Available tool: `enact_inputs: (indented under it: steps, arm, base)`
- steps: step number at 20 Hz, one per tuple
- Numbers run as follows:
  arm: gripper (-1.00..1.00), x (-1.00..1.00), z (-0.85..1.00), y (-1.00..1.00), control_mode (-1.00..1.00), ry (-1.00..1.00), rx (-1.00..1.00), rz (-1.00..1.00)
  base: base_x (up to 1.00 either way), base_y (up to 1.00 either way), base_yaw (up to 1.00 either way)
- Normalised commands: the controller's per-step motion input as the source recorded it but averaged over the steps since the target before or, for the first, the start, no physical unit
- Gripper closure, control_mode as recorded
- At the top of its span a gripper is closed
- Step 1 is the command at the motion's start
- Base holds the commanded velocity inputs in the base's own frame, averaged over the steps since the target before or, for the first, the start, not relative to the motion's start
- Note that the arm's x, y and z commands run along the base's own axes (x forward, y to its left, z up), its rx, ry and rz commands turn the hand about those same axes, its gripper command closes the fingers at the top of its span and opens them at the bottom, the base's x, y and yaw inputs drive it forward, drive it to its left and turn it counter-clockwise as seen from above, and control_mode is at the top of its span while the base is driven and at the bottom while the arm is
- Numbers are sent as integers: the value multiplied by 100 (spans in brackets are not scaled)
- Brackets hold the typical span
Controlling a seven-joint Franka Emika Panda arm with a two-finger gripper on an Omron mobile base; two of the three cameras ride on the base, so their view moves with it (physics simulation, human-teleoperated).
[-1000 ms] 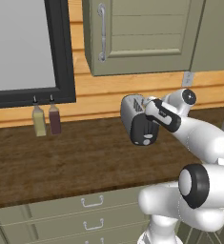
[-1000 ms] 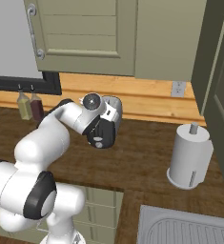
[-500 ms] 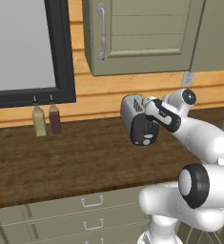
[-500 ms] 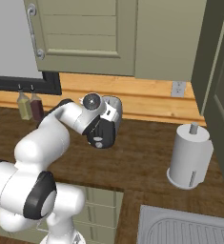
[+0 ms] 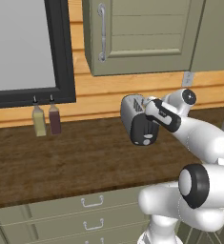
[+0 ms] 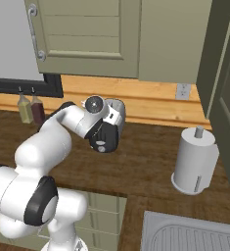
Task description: Start the toaster. Once the lever pops up, take the bread to the plate on the dining counter.
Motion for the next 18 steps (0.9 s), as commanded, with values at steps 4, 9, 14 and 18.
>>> enact_inputs:
  steps: [4,9,14,18]
  arm:
    - [-100,0,0,0,-100,0,0,0]
    - [-100,0,0,0,-100,0,0,0]
    - [-100,0,0,0,-100,0,0,0]
    - [-100,0,0,0,-100,0,0,0]
  base:
    - [0,0,0]
    - [0,0,0]
    - [0,0,0]
    - [0,0,0]
